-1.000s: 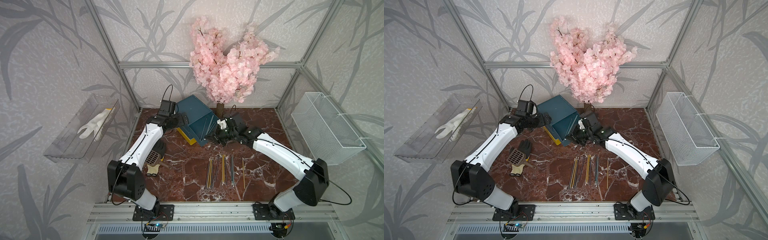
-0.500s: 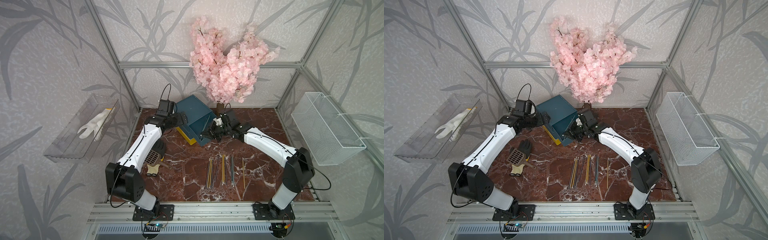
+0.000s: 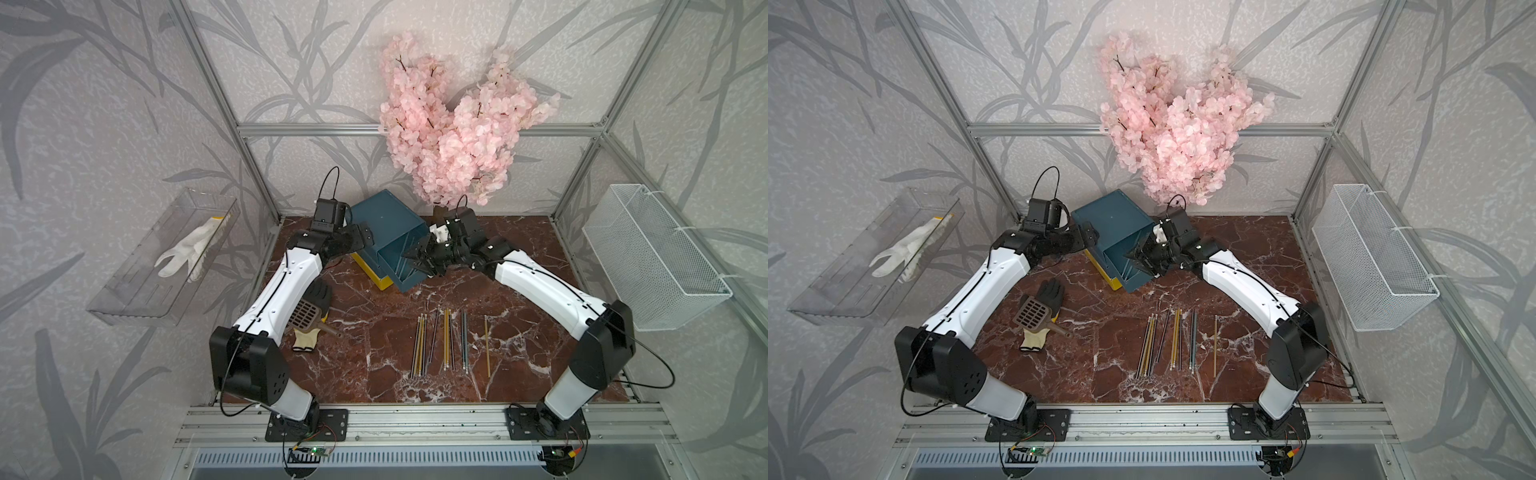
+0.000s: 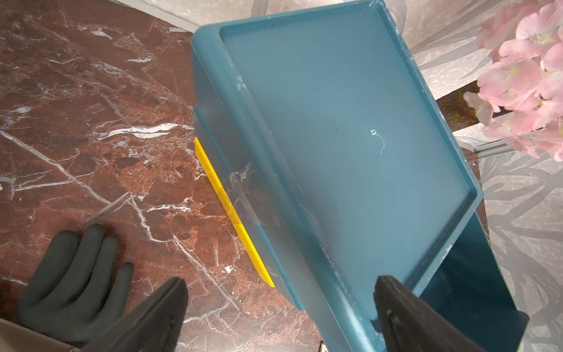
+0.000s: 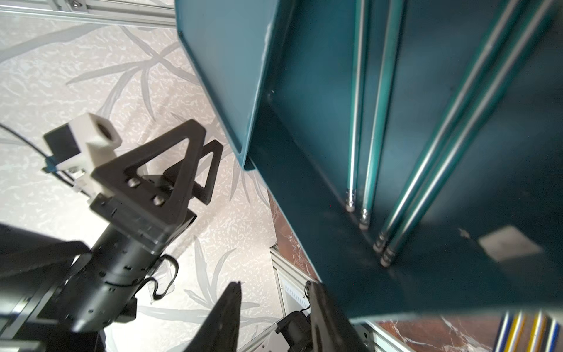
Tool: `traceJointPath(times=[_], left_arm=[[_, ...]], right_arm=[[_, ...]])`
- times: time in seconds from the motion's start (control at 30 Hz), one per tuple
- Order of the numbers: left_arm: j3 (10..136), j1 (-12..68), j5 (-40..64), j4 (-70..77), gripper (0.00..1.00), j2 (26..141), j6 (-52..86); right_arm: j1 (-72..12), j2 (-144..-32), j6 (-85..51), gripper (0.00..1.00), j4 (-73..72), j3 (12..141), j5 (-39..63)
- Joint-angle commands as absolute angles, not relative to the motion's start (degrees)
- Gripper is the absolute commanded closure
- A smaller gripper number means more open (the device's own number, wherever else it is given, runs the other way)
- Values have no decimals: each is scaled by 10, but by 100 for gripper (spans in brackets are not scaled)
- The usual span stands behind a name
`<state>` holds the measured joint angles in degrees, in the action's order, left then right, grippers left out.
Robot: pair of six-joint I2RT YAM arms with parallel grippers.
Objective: Please place the pencils in the drawer according to their color
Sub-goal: Place the pencil in the drawer, then pick up the pencil from the center of the board.
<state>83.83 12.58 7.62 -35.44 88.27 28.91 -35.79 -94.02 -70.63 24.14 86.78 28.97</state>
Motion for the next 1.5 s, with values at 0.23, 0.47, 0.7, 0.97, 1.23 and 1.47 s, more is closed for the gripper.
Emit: traceJointPath(times=[0.23, 0.47, 0.7, 0.97, 1.23, 1.47], left_arm=[[813, 123, 72, -353, 0, 852, 284], [782, 123, 80, -338, 0, 845, 294], [777, 123, 85, -337, 0, 844, 300], [781, 124, 88, -330, 0, 856, 301], [783, 123, 91, -331, 0, 860, 296], [779, 123, 94, -332, 0, 860, 295]], right_arm=[[-375, -706, -655, 59, 355, 639, 155], [-435, -619, -648, 59, 471, 524, 40], [-512, -614, -660, 59, 551, 472, -28], [-569, -675, -645, 61, 568, 455, -37], [-591, -758, -624, 63, 526, 466, -22], [-591, -815, -607, 63, 495, 480, -8]])
